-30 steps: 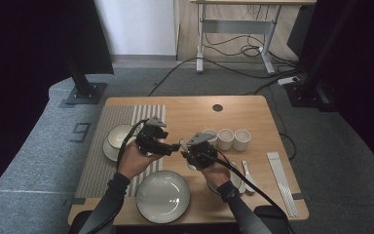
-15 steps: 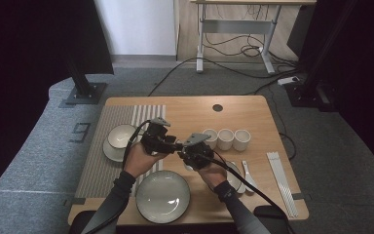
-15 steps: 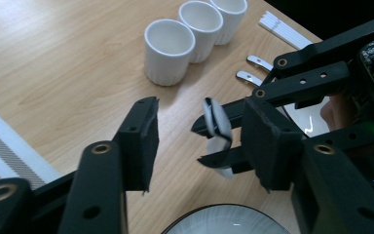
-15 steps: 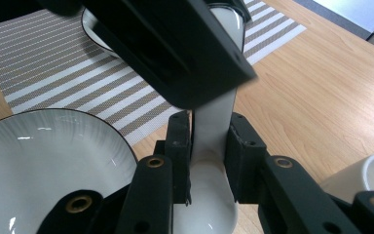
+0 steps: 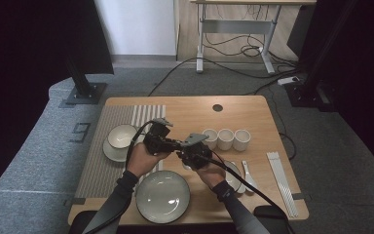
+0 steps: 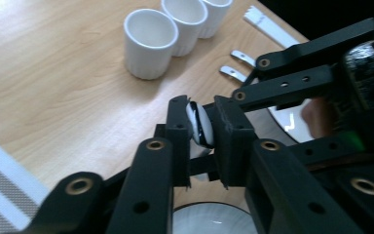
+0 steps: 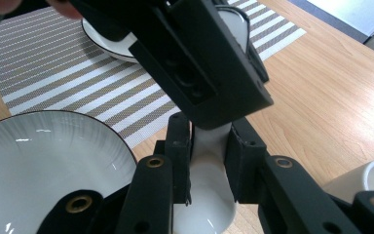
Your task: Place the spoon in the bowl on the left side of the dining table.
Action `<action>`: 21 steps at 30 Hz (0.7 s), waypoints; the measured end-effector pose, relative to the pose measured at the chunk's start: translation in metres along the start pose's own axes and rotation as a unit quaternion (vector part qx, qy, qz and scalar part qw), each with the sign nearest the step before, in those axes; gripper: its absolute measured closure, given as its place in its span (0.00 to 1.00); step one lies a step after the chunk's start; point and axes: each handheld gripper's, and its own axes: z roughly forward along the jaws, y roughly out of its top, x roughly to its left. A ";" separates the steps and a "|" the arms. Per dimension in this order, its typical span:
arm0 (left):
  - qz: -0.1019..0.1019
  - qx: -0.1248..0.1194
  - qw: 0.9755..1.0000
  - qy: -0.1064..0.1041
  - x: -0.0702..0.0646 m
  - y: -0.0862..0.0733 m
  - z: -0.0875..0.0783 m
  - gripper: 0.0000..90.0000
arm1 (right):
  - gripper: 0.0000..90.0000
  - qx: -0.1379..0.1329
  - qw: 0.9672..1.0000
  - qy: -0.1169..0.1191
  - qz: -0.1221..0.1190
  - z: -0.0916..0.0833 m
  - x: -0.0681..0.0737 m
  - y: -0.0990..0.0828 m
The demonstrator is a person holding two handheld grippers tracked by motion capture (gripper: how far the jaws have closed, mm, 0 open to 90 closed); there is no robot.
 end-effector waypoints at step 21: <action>-0.029 -0.022 0.999 -0.028 0.007 0.001 -0.013 0.94 | 0.51 0.000 1.000 0.004 0.007 0.003 -0.008 0.000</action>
